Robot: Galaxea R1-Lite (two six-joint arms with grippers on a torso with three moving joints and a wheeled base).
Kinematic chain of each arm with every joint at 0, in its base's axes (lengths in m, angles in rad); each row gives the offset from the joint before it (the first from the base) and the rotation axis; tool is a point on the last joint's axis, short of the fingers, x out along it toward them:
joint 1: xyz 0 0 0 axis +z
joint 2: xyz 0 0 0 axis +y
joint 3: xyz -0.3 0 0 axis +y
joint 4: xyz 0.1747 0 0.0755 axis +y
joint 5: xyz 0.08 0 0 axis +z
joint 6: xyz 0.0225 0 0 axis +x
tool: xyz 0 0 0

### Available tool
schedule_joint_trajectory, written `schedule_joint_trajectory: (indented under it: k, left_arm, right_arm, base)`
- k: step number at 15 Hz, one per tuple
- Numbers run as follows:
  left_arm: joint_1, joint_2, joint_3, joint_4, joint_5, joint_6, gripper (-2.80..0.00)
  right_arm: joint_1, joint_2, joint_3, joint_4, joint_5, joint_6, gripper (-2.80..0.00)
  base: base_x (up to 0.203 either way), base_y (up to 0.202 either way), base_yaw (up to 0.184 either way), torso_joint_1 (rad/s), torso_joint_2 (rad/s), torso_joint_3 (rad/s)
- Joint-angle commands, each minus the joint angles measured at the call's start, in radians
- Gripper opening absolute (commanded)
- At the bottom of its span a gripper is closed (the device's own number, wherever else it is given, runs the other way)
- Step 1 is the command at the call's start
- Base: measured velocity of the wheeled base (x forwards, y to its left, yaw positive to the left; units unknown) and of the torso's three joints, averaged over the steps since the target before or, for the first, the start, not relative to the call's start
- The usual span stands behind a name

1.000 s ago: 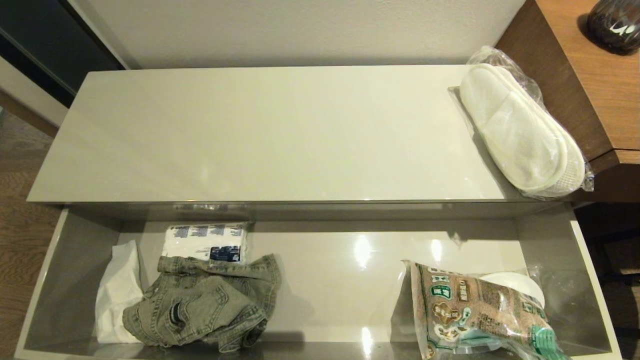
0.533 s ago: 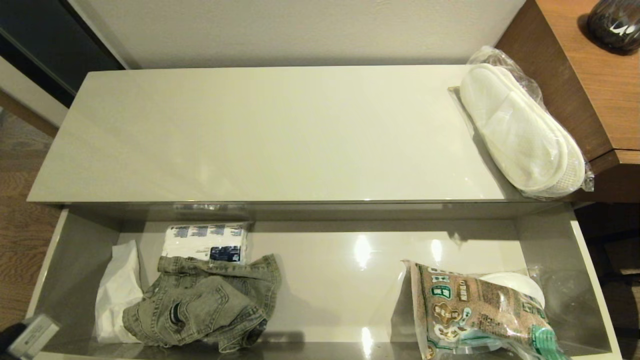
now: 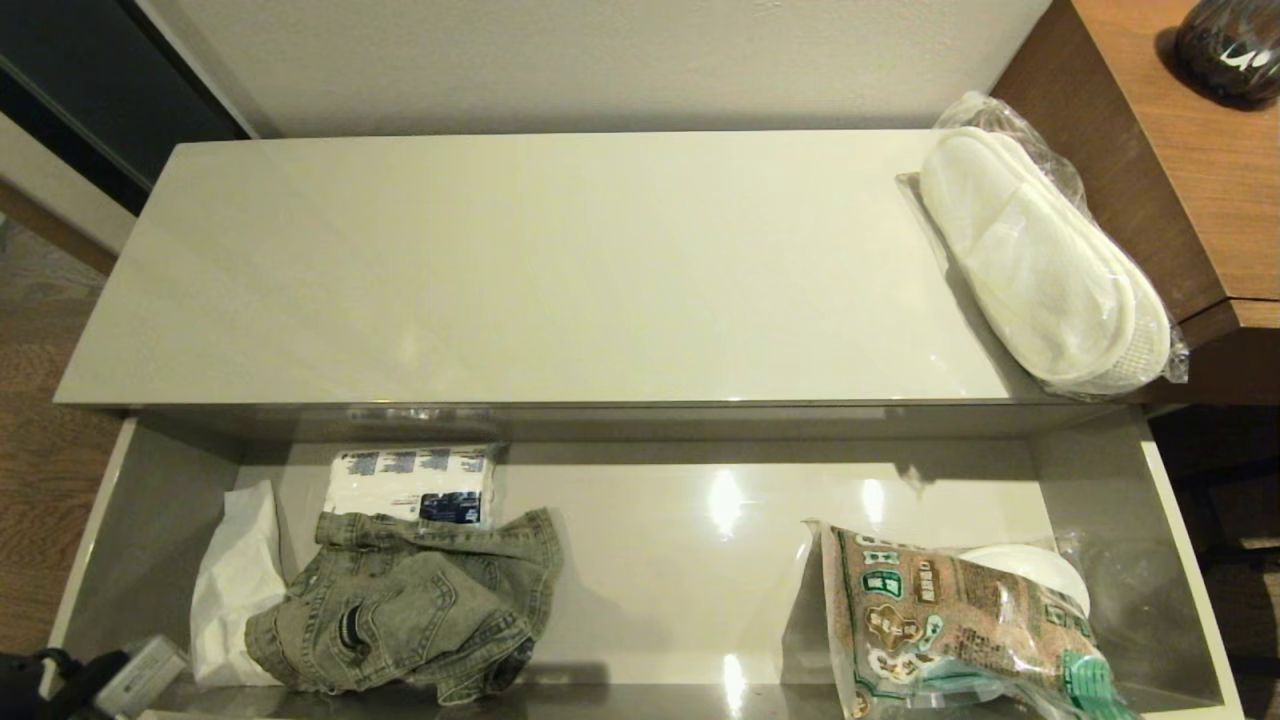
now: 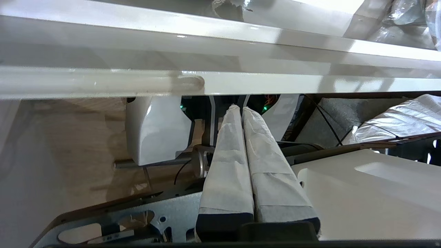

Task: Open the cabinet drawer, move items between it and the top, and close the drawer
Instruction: Close the drawer

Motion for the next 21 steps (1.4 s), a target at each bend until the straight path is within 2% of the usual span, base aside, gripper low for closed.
schedule_joint_trajectory:
  k: [1,5,7,9,12,14,15,16,18,20,21]
  left_arm:
    - [-0.003,0.119,0.005,-0.029,-0.001,-0.003,-2.8]
    - [-0.031,0.378,0.015,-0.098,0.007,-0.005,-2.8]
    - [-0.094,0.38,0.029,-0.095,0.017,-0.005,-2.8]
    - [-0.094,0.401,0.026,-0.103,0.033,-0.01,-2.8]
    - [-0.096,0.56,0.03,-0.16,0.073,-0.013,-2.8]
    - [-0.096,0.542,0.035,-0.19,0.093,-0.021,-2.8]
    - [-0.093,0.535,0.017,-0.254,0.1,-0.06,-2.8]
    - [-0.091,0.526,-0.005,-0.347,0.114,-0.139,-2.8]
    - [-0.09,0.477,-0.053,-0.442,0.166,-0.222,-2.8]
    - [-0.09,0.398,-0.141,-0.451,0.225,-0.256,-2.8]
    - [-0.09,0.365,-0.221,-0.392,0.235,-0.26,-2.8]
  right_arm:
    - [0.0,0.002,0.002,0.0,0.0,0.0,-2.8]
    - [0.0,0.0,0.002,0.0,0.0,0.0,-2.8]
    - [0.0,0.002,0.002,0.0,0.0,0.0,-2.8]
    - [0.0,0.0,0.002,0.0,0.0,0.0,-2.8]
    - [0.0,0.001,0.002,0.0,0.0,0.0,-2.8]
    - [0.0,0.0,0.002,0.0,0.0,0.0,-2.8]
    - [0.0,0.0,0.002,0.0,0.0,0.0,-2.8]
    - [0.0,0.0,0.002,0.0,0.0,0.0,-2.8]
    - [0.0,0.002,0.002,0.0,0.0,0.0,-2.8]
    - [0.0,0.002,0.002,0.0,0.0,0.0,-2.8]
    - [0.0,0.0,0.0,0.0,0.0,0.0,-2.8]
  base:
    - [0.0,0.0,0.0,0.0,0.0,0.0]
    - [0.0,0.0,0.0,0.0,0.0,0.0]
    - [0.0,0.0,0.0,0.0,0.0,0.0]
    - [0.0,0.0,0.0,0.0,0.0,0.0]
    - [0.0,0.0,0.0,0.0,0.0,0.0]
    - [0.0,0.0,0.0,0.0,0.0,0.0]
    - [0.0,0.0,0.0,0.0,0.0,0.0]
    - [0.0,0.0,0.0,0.0,0.0,0.0]
    - [0.0,0.0,0.0,0.0,0.0,0.0]
    - [0.0,0.0,0.0,0.0,0.0,0.0]
    - [0.0,0.0,0.0,0.0,0.0,0.0]
